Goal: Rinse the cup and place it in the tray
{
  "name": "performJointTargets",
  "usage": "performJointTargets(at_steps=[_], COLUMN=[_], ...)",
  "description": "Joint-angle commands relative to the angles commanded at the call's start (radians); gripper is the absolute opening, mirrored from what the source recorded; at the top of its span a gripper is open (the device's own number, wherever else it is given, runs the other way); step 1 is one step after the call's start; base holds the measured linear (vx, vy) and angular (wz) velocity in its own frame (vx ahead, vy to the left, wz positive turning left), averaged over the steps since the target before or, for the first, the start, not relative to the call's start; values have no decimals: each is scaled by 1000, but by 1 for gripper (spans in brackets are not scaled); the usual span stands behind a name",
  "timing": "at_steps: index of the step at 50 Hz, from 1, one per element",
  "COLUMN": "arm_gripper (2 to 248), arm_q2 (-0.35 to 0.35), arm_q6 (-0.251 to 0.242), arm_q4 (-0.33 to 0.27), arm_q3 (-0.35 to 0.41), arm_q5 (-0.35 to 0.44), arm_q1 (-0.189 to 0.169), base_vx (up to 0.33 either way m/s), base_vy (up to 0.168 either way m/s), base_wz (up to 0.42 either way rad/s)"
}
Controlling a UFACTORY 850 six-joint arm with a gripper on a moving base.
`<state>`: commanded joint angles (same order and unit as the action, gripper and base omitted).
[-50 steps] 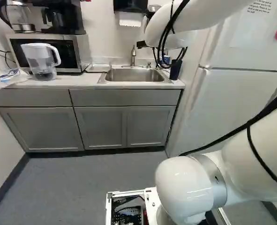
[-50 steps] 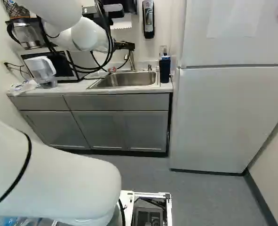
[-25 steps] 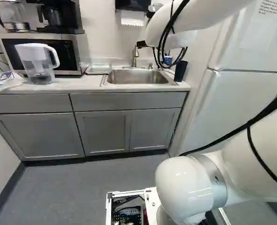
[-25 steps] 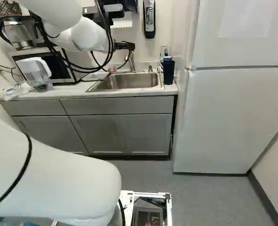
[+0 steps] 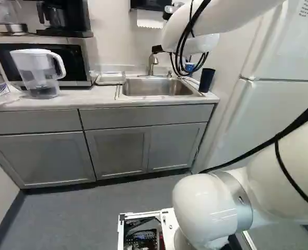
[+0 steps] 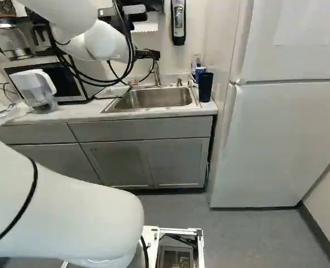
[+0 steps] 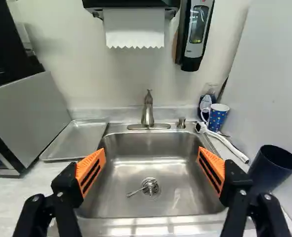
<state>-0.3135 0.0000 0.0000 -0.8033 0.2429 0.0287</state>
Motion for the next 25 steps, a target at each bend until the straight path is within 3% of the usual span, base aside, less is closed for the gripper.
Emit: performJointTargets(at_steps=[25], arm_gripper=[247], arm_q2=[0], arm_q6=[0], arm_q4=[0], arm_q3=[0], arm_q5=[0], arm_q1=[0], base_vx=[77], base_vy=[74], base_wz=[-211])
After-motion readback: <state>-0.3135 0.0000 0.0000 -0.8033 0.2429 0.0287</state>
